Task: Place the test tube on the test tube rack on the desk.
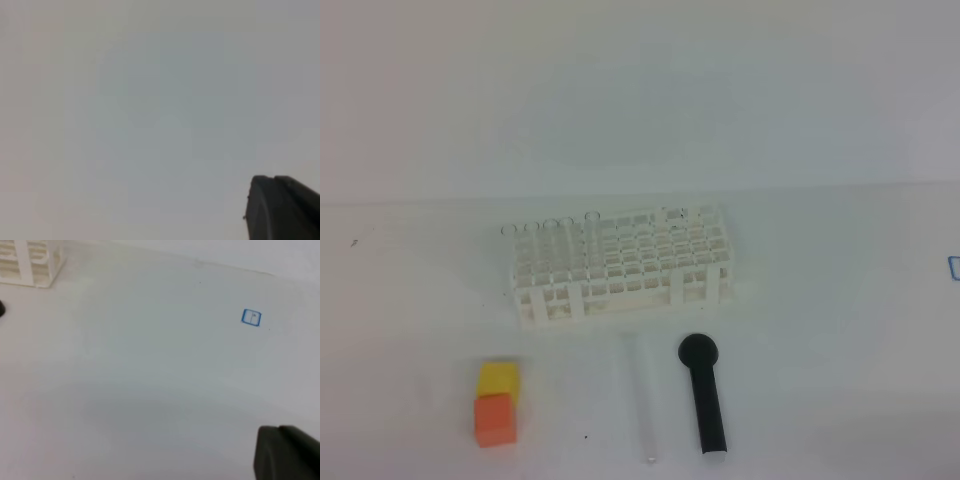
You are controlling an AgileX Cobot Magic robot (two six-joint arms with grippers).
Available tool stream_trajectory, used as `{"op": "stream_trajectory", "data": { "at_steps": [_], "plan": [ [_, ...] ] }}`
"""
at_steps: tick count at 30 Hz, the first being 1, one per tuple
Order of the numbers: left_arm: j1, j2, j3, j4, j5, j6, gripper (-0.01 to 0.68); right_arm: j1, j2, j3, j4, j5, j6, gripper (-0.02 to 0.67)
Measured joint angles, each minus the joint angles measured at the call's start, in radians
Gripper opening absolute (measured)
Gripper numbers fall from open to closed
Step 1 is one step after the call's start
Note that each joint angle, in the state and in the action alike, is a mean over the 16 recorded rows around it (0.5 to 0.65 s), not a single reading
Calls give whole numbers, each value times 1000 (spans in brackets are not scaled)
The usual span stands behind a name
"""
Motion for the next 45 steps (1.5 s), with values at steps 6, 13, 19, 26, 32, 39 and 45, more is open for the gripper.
{"op": "stream_trajectory", "data": {
  "at_steps": [6,13,19,26,32,39,45],
  "plan": [
    [0,0,-3,-108,-82,-104,-1,0,0,0,0,1,0,-1],
    [0,3,-54,-39,22,-134,-1,0,0,0,0,1,0,-1],
    [0,62,-190,126,208,-102,-1,0,0,0,0,2,0,-1],
    [0,218,-453,300,516,85,-1,0,0,0,0,2,0,-1],
    [-23,392,-668,271,773,368,-1,0,0,0,0,2,0,-1],
    [-91,592,-819,18,1051,767,-1,0,0,0,0,2,0,-1],
    [-149,751,-856,-257,1185,980,-1,0,0,0,0,2,0,-1]
  ]
}}
